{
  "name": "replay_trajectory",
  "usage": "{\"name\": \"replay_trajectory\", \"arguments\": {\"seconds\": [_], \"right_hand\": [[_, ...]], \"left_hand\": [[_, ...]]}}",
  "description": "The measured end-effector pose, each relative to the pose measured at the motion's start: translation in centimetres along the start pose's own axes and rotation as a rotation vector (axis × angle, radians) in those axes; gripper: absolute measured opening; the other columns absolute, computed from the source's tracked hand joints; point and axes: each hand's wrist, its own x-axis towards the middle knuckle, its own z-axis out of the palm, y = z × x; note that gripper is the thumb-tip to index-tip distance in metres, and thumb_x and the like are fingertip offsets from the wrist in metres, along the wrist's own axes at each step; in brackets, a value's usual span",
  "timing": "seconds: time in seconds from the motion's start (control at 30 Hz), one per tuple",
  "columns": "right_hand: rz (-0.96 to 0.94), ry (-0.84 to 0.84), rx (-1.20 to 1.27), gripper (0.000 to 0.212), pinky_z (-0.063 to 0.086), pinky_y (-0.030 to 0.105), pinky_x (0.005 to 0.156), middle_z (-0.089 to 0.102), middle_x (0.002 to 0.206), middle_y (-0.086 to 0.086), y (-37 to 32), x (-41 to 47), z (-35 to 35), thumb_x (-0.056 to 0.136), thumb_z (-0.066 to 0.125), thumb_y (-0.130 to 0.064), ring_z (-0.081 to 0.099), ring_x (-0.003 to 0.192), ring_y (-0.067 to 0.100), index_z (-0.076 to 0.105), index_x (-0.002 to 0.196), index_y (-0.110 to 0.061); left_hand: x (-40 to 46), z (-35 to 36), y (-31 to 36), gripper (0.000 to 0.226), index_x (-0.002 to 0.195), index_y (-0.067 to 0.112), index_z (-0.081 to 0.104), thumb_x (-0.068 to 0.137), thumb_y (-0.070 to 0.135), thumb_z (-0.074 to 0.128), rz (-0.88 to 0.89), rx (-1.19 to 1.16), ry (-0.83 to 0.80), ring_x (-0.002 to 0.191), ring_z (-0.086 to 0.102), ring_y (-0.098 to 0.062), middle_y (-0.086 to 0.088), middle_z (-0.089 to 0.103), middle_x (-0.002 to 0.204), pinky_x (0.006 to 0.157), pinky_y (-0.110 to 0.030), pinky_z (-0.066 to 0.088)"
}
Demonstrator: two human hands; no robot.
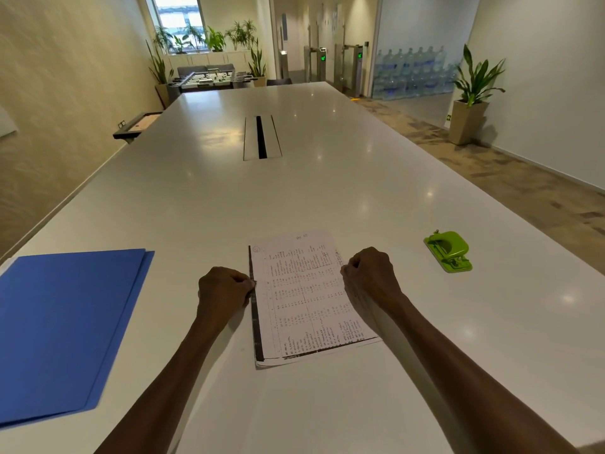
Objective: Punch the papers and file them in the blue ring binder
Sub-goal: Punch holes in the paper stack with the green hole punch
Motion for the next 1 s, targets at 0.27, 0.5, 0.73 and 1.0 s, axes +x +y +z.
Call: {"name": "replay_trajectory", "arguments": {"seconds": [0.27, 0.5, 0.73, 1.0], "right_hand": [[-0.113, 0.052, -0.028, 0.041, 0.033, 0.027, 0.062, 0.047, 0.051, 0.004, 0.0, -0.9, -1.7, 0.085, 0.063, -0.018, 0.045, 0.051, 0.015, 0.044, 0.05, -0.011], [-0.256, 0.15, -0.054, 0.04, 0.04, 0.032, 0.097, 0.062, 0.126, 0.011, -1.5, -1.9, -2.6, 0.093, 0.057, -0.028, 0.056, 0.116, 0.024, 0.06, 0.126, -0.005], [-0.42, 0.129, -0.19, 0.07, 0.019, 0.041, 0.119, 0.017, 0.159, 0.013, -2.6, -3.2, -1.8, 0.098, 0.04, -0.047, 0.012, 0.147, 0.025, 0.019, 0.151, -0.007], [-0.532, 0.073, -0.24, 0.073, 0.015, 0.039, 0.12, 0.013, 0.16, 0.016, -6.3, -4.6, 0.4, 0.098, 0.036, -0.05, 0.008, 0.148, 0.027, 0.014, 0.152, -0.006]], "left_hand": [[-1.1, -0.2, 0.5, 0.031, 0.061, 0.002, 0.07, 0.084, 0.024, 0.072, 0.061, 0.155, 0.042, 0.061, 0.063, -0.029, -0.01, 0.068, 0.059, 0.059, -0.03, 0.045], [-2.6, 0.2, 2.1, 0.054, 0.133, 0.005, 0.056, 0.085, 0.022, 0.074, 0.093, 0.006, 0.136, 0.108, 0.064, -0.024, -0.011, 0.066, 0.123, 0.092, -0.034, 0.049], [-4.1, -0.6, 1.9, 0.079, 0.155, 0.015, 0.019, 0.091, 0.026, 0.065, 0.12, -0.027, 0.19, 0.146, 0.026, -0.024, -0.007, 0.027, 0.16, 0.118, -0.043, 0.027], [-3.9, -4.4, -0.7, 0.083, 0.156, 0.015, 0.012, 0.092, 0.031, 0.064, 0.09, 0.053, 0.227, 0.149, 0.017, -0.024, -0.009, 0.015, 0.163, 0.119, -0.044, 0.023]]}}
